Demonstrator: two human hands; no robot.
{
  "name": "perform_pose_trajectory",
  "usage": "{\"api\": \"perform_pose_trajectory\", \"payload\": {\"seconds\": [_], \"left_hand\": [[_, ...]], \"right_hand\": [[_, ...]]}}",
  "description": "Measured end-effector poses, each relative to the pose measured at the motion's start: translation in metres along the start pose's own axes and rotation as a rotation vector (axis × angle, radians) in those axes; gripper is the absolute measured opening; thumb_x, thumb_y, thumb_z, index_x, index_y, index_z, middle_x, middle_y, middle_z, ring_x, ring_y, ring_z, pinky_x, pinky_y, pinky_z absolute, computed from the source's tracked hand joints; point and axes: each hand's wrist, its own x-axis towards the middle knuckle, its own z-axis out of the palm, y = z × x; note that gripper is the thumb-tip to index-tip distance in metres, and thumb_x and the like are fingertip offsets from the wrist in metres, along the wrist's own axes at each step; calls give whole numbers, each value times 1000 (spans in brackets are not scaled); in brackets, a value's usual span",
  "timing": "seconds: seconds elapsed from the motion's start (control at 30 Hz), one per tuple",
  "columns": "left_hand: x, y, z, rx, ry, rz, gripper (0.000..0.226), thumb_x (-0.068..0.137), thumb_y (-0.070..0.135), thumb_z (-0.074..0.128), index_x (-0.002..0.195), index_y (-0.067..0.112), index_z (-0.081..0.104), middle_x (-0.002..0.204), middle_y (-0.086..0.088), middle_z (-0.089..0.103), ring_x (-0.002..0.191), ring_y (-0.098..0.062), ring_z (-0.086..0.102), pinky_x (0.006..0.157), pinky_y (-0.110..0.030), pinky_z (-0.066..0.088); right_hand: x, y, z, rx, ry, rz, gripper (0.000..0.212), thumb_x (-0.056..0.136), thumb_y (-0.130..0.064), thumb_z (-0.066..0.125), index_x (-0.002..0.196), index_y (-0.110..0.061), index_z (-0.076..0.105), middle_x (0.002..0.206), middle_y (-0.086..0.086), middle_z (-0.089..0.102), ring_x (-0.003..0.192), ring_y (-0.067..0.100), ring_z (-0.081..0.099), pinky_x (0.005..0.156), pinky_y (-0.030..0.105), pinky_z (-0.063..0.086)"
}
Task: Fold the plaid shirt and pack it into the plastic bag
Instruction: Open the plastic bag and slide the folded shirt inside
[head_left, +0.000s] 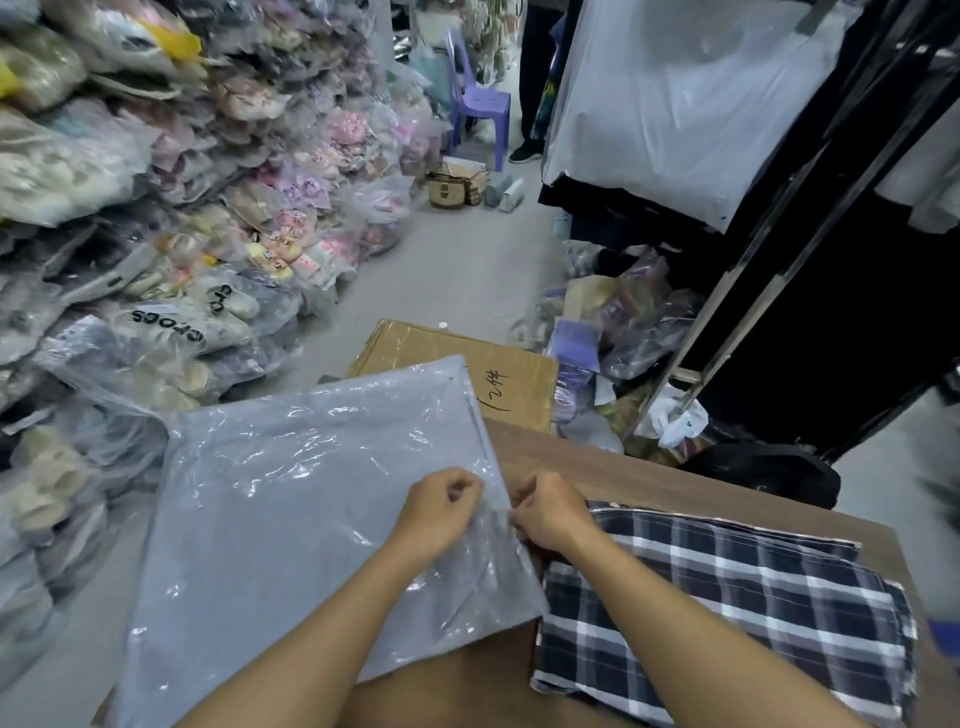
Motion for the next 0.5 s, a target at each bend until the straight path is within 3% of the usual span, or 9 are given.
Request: {"api": "perform_pose_trajectory", "payload": {"seconds": [0.1,0.2,0.23,0.33,0.5], "left_hand": [[13,11,10,-75,23,-162,19,87,43,64,86,25,65,90,4,68,92,-24,69,86,-45,58],[16,23,23,230,83,-171,40,84,51,64,95,12,63,91,-1,66,89,-26,65,82,-38,56],[15,25,27,371,99,-154,44,83,51,64,101,10,62,97,-6,66,94,-29,64,81,-37,53],[12,24,35,534,104,-135,44,89,45,60,114,9,53,115,-14,59,110,-36,58,88,-42,50],[7,12,32,615,99,-9,31,96,31,50,110,4,52,113,-17,56,105,-39,58,83,-41,47]], "right_hand": [[-12,1,8,15,-62,-36,19,82,-13,67,64,-19,62,78,10,76,82,32,73,77,45,61],[-21,2,18,52,-63,-77,9,83,-22,65,76,-18,63,90,14,77,85,32,73,77,43,60],[-24,3,21,40,-58,-95,7,81,-23,66,87,-19,65,96,12,76,89,31,72,78,40,59],[-32,11,35,106,-132,-74,38,81,-26,63,118,-26,56,109,4,71,96,27,69,84,40,59],[-38,23,38,325,-204,-42,21,89,-20,63,105,-29,55,100,4,70,82,24,75,78,43,63]]}}
